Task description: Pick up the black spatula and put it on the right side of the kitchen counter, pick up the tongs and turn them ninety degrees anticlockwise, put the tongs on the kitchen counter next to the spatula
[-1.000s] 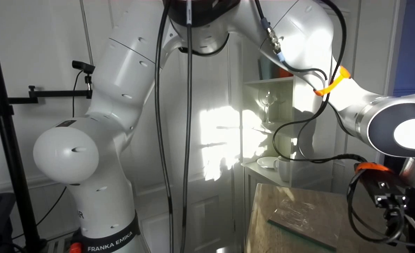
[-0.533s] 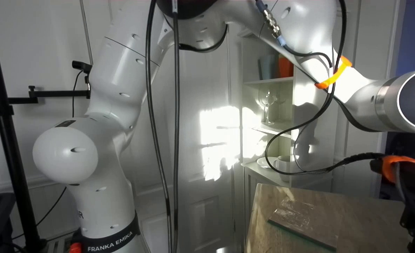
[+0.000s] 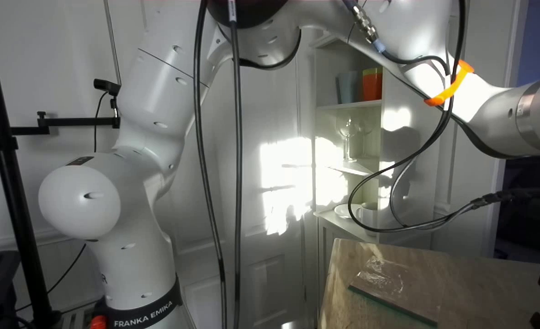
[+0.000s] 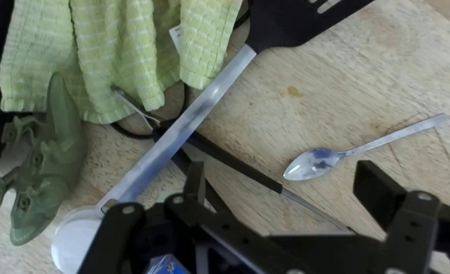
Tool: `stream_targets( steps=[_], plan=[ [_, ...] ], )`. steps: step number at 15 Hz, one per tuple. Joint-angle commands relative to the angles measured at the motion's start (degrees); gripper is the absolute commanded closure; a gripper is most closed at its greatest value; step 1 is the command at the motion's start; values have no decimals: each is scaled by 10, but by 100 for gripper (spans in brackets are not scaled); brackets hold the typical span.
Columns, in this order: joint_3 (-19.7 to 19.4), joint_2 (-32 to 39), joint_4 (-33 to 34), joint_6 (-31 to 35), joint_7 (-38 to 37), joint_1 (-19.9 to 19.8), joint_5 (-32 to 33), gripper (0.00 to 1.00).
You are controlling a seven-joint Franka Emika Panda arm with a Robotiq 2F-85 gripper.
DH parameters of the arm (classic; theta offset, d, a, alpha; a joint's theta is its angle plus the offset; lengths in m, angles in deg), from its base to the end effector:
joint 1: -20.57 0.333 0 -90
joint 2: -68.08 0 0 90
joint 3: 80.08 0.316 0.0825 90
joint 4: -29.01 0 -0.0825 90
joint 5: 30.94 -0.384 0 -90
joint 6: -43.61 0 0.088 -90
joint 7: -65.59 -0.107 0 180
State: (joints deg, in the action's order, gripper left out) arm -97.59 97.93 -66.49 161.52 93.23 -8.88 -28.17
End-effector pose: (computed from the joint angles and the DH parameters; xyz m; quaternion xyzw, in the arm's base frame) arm 0.4669 -0.4720 0.3078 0.9840 -0.1396 -0.1013 0.0443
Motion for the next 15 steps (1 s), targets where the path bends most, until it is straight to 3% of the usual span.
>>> stream_targets(
  steps=[1,7,10,15],
  plan=[
    [13,4,10,-3,7,-11,5,0],
    [17,24,30,1,50,-18,20,0],
    [28,44,47,-2,148,-34,27,0],
    [40,86,71,64,271,-60,35,0]
  ],
)
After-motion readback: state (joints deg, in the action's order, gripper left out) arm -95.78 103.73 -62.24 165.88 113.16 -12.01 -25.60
